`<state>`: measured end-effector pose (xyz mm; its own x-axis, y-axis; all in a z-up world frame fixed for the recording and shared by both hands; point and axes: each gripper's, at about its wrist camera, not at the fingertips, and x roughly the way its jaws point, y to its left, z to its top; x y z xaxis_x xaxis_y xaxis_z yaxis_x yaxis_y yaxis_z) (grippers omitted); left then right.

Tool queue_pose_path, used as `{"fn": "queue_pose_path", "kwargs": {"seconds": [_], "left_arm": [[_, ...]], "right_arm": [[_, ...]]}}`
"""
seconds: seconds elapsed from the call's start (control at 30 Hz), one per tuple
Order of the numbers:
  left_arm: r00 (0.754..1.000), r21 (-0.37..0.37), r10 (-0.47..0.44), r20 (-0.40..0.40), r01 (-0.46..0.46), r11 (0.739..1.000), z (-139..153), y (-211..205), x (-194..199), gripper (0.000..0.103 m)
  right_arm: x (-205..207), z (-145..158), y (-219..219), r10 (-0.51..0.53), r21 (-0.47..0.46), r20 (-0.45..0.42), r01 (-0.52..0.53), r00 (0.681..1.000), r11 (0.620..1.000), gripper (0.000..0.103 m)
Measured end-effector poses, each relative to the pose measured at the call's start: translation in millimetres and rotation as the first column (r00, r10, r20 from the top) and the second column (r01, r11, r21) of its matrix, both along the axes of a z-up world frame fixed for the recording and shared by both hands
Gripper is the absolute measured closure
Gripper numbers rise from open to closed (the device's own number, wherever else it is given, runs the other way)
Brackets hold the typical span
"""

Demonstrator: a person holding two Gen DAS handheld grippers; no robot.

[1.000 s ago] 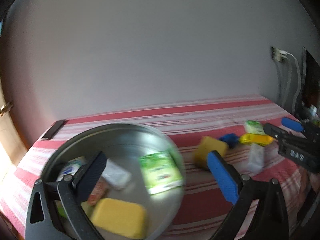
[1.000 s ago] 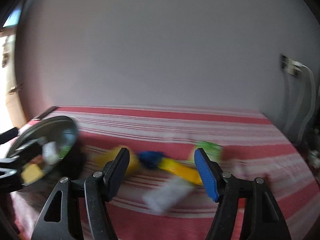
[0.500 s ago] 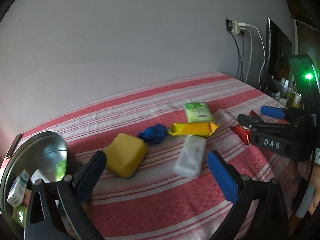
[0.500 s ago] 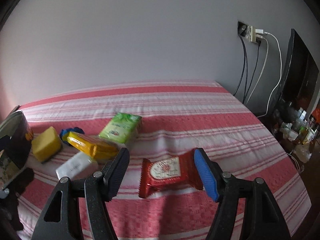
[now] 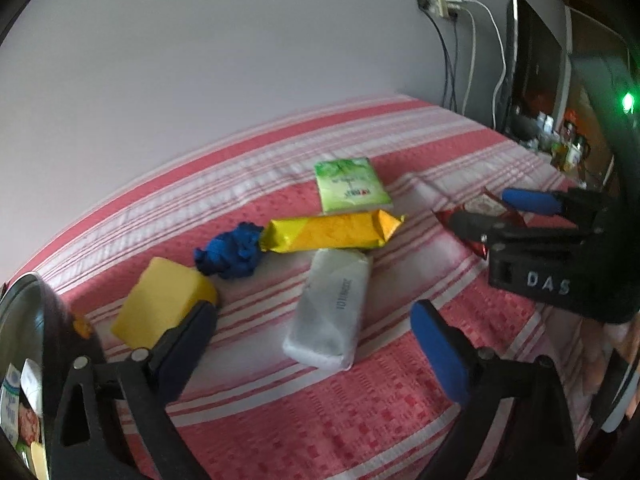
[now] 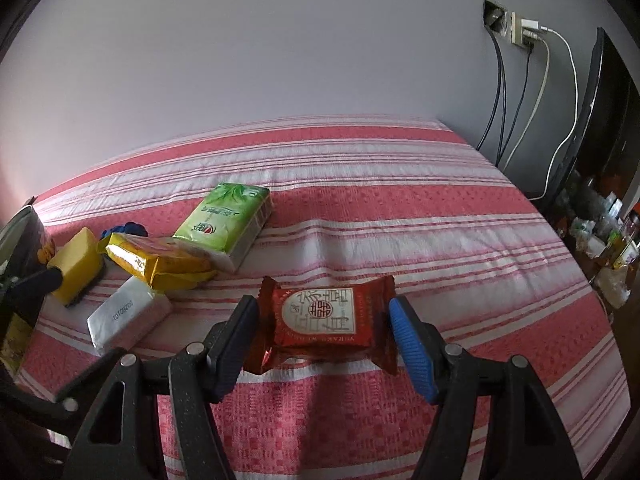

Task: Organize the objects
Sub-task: 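Grasp the red pastry packet with the right gripper while the left grasps the white wrapped bar, then lift the white bar with the left gripper and the red packet with the right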

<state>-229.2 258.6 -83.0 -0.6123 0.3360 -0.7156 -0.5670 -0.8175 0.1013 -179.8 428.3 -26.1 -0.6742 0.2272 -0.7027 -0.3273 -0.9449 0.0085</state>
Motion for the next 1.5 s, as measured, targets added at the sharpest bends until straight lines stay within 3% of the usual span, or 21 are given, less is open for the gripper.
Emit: {"fn": "queue_pose_path", "kwargs": {"seconds": [0.07, 0.17, 0.4, 0.5, 0.57, 0.63, 0.77, 1.03, 1.5], "left_arm": [[0.999, -0.002, -0.012, 0.032, 0.012, 1.0, -3.1, 2.1, -5.0, 0.014], [0.999, -0.004, -0.008, 0.045, 0.009, 1.0, -4.9, 4.9, -10.4, 0.015], [0.992, 0.021, -0.01, 0.127, 0.007, 1.0, -11.2, 3.2, -23.3, 0.038], [0.989, 0.044, -0.01, 0.149, 0.004, 0.999, -11.8, -0.4, -25.1, 0.043], [0.989, 0.045, -0.019, 0.146, 0.013, 0.999, -11.8, -0.1, -23.2, 0.05], [0.99, 0.04, -0.037, 0.134, 0.032, 0.999, -11.5, 3.2, -20.4, 0.065], [0.992, 0.031, -0.038, 0.122, 0.035, 0.999, -9.9, 3.4, -18.5, 0.067], [0.991, 0.069, -0.029, 0.134, 0.019, 0.997, -8.3, -12.7, -19.7, 0.068], [0.997, 0.103, 0.075, -0.023, -0.072, 0.992, 8.0, -42.6, -4.3, 0.069]], "right_arm": [[0.8, 0.1, 1.8, -0.005, -0.007, 0.001, 0.005, 1.0, 1.0, 0.034], [-3.6, -2.8, 2.5, 0.0, -0.016, 0.026, 0.001, 1.0, 1.0, 0.034], [-7.9, -4.8, 0.5, 0.003, -0.003, 0.053, -0.003, 0.999, 1.0, 0.032], [-9.9, -5.8, 2.9, 0.006, -0.005, 0.056, -0.006, 0.998, 1.0, 0.028], [-10.8, -5.6, 1.6, 0.013, -0.003, 0.055, -0.012, 0.998, 1.0, 0.028], [-10.3, -5.4, -0.8, 0.015, 0.003, 0.055, -0.015, 0.998, 1.0, 0.028], [-13.9, -7.4, -3.2, 0.011, 0.026, 0.074, -0.013, 0.997, 1.0, 0.028], [-17.3, -7.3, -11.0, 0.017, 0.077, 0.091, -0.024, 0.996, 0.997, 0.043], [6.1, 17.3, -25.3, 0.038, 0.089, -0.105, -0.028, 0.994, 0.996, 0.045]]}}
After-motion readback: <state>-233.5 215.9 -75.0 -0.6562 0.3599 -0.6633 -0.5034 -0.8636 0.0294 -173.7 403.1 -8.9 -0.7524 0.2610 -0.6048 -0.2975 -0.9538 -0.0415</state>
